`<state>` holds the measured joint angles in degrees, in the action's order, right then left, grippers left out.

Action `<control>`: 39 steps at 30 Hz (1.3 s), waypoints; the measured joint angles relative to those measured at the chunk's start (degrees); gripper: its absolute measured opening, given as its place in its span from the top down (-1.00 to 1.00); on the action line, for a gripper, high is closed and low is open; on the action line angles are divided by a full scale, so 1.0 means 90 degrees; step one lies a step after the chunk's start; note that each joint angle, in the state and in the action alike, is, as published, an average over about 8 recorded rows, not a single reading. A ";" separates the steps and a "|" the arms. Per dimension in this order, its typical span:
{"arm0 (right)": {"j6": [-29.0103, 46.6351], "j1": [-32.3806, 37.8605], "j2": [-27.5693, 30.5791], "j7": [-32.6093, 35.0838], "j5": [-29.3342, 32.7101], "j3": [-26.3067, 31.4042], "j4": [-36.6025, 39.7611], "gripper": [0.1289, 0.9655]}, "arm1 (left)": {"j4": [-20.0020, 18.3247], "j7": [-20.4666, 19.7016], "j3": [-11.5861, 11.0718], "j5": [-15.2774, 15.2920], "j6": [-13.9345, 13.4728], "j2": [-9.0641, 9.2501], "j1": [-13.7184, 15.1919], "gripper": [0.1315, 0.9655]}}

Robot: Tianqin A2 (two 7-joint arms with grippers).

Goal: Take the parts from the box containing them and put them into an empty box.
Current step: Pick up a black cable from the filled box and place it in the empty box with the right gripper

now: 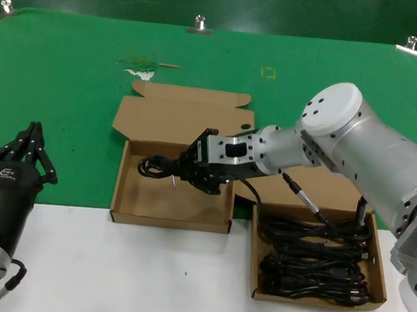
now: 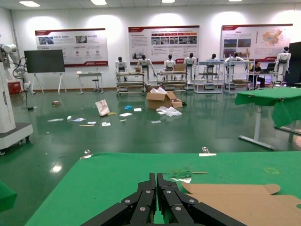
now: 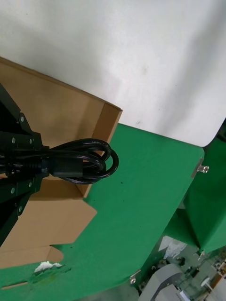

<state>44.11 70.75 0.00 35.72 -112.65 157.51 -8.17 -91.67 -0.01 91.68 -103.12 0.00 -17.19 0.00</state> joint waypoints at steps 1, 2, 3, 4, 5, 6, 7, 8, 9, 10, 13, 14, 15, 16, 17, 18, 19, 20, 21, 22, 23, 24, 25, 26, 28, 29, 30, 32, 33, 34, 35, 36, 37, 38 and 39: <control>-0.0028 -0.0022 0.0000 0.0019 -0.0018 0.0006 -0.0014 0.81 | 0.0000 0.0000 0.0000 0.0000 0.0000 0.0000 0.0000 0.95; -0.0054 -0.0043 0.0000 0.0040 -0.0037 0.0011 -0.0028 0.81 | 0.0000 0.0000 0.0000 0.0000 0.0000 0.0000 0.0000 0.95; -0.0081 -0.0064 0.0000 0.0063 -0.0060 0.0014 -0.0042 0.81 | 0.0000 0.0000 0.0000 0.0000 0.0000 0.0000 0.0000 0.95; -0.0107 -0.0084 0.0000 0.0087 -0.0085 0.0017 -0.0056 0.81 | 0.0000 0.0000 0.0000 0.0000 0.0000 0.0000 0.0000 0.95; -0.0133 -0.0102 0.0000 0.0111 -0.0110 0.0019 -0.0070 0.81 | 0.0000 0.0000 0.0000 0.0000 0.0000 0.0000 0.0000 0.95; -0.0160 -0.0120 0.0000 0.0136 -0.0135 0.0020 -0.0084 0.81 | 0.0000 0.0000 0.0000 0.0000 0.0000 0.0000 0.0000 0.95; -0.0187 -0.0137 0.0000 0.0160 -0.0161 0.0022 -0.0097 0.81 | 0.0000 0.0000 0.0000 0.0000 0.0000 0.0000 0.0000 0.95; -0.0212 -0.0151 0.0000 0.0182 -0.0184 0.0022 -0.0109 0.81 | 0.0000 0.0000 0.0000 0.0000 0.0000 0.0000 0.0000 0.95; -0.0239 -0.0164 0.0000 0.0202 -0.0203 0.0023 -0.0120 0.81 | 0.0000 0.0000 0.0000 0.0000 0.0000 0.0000 0.0000 0.95; -0.0265 -0.0176 0.0000 0.0220 -0.0219 0.0023 -0.0129 0.81 | 0.0000 0.0000 0.0000 0.0000 0.0000 0.0000 0.0000 0.95; -0.0347 -0.0203 0.0000 0.0271 -0.0236 0.0024 -0.0148 0.81 | 0.0000 0.0000 0.0000 0.0000 0.0000 0.0000 0.0000 0.95; -0.0374 -0.0210 0.0000 0.0286 -0.0234 0.0024 -0.0151 0.81 | 0.0000 0.0000 0.0000 0.0000 0.0000 0.0000 0.0000 0.95; -0.0403 -0.0217 0.0000 0.0303 -0.0228 0.0025 -0.0152 0.81 | 0.0000 0.0000 0.0000 0.0000 0.0000 0.0000 0.0000 0.95; -0.0433 -0.0222 0.0000 0.0320 -0.0221 0.0025 -0.0153 0.81 | 0.0000 0.0000 0.0000 0.0000 0.0000 0.0000 0.0000 0.95; -0.0462 -0.0227 0.0000 0.0338 -0.0213 0.0025 -0.0152 0.81 | 0.0000 0.0000 0.0000 0.0000 0.0000 0.0000 0.0000 0.95; -0.0491 -0.0232 0.0000 0.0355 -0.0206 0.0025 -0.0152 0.81 | 0.0000 0.0000 0.0000 0.0000 0.0000 0.0000 0.0000 0.95; -0.0519 -0.0237 0.0000 0.0370 -0.0198 0.0025 -0.0151 0.81 | 0.0000 0.0000 0.0000 0.0000 0.0000 0.0000 0.0000 0.95; -0.0544 -0.0241 0.0000 0.0384 -0.0192 0.0025 -0.0150 0.81 | 0.0000 0.0000 0.0000 0.0000 0.0000 0.0000 0.0000 0.95; -0.0569 -0.0244 0.0000 0.0398 -0.0188 0.0025 -0.0150 0.81 | 0.0000 0.0000 0.0000 0.0000 0.0000 0.0000 0.0000 0.95; -0.0593 -0.0248 0.0000 0.0413 -0.0186 0.0025 -0.0150 0.81 | 0.0000 0.0000 0.0000 0.0000 0.0000 0.0000 0.0000 0.95; -0.0616 -0.0252 0.0000 0.0428 -0.0188 0.0025 -0.0151 0.81 | 0.0000 0.0000 0.0000 0.0000 0.0000 0.0000 0.0000 0.95; -0.0639 -0.0256 0.0000 0.0444 -0.0193 0.0025 -0.0153 0.81 | 0.0000 0.0000 0.0000 0.0000 0.0000 0.0000 0.0000 0.95; -0.0661 -0.0260 0.0000 0.0460 -0.0200 0.0025 -0.0155 0.81 | 0.0000 0.0000 0.0000 0.0000 0.0000 0.0000 0.0000 0.95; -0.0682 -0.0264 0.0000 0.0478 -0.0209 0.0025 -0.0158 0.81 | 0.0000 0.0000 0.0000 0.0000 0.0000 0.0000 0.0000 0.95; -0.0720 -0.0273 0.0000 0.0514 -0.0232 0.0025 -0.0166 0.81 | 0.0000 0.0000 0.0000 0.0000 0.0000 0.0000 0.0000 0.95; -0.0738 -0.0277 0.0000 0.0532 -0.0244 0.0025 -0.0170 0.81 | 0.0000 0.0000 0.0000 0.0000 0.0000 0.0000 0.0000 0.95; -0.0753 -0.0281 0.0000 0.0549 -0.0255 0.0025 -0.0173 0.80 | 0.0000 0.0000 0.0000 0.0000 0.0000 0.0000 0.0000 0.95; -0.0778 -0.0288 0.0000 0.0576 -0.0273 0.0025 -0.0179 0.80 | 0.0000 0.0000 0.0000 0.0000 0.0000 0.0000 0.0000 0.95; -0.0787 -0.0291 0.0000 0.0587 -0.0279 0.0025 -0.0182 0.80 | 0.0000 0.0000 0.0000 0.0000 0.0000 0.0000 0.0000 0.95; -0.0794 -0.0293 0.0000 0.0595 -0.0284 0.0025 -0.0184 0.79 | 0.0000 0.0000 0.0000 0.0000 0.0000 0.0000 0.0000 0.95; -0.0799 -0.0294 0.0000 0.0602 -0.0288 0.0025 -0.0185 0.79 | 0.0000 0.0000 0.0000 0.0000 0.0000 0.0000 0.0000 0.95; -0.0804 -0.0296 0.0000 0.0607 -0.0291 0.0025 -0.0186 0.79 | 0.0000 0.0000 0.0000 0.0000 0.0000 0.0000 0.0000 0.95; -0.0807 -0.0297 0.0000 0.0611 -0.0294 0.0025 -0.0187 0.79 | 0.0000 0.0000 0.0000 0.0000 0.0000 0.0000 0.0000 0.95; -0.0810 -0.0297 0.0000 0.0615 -0.0296 0.0025 -0.0188 0.79 | 0.0000 0.0000 0.0000 0.0000 0.0000 0.0000 0.0000 0.95; -0.0812 -0.0298 0.0000 0.0617 -0.0298 0.0025 -0.0189 0.79 | 0.0000 0.0000 0.0000 0.0000 0.0000 0.0000 0.0000 0.95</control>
<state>36.80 68.07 0.00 41.28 -115.33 157.73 -9.87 -91.67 -0.01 91.68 -103.12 0.00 -17.19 0.00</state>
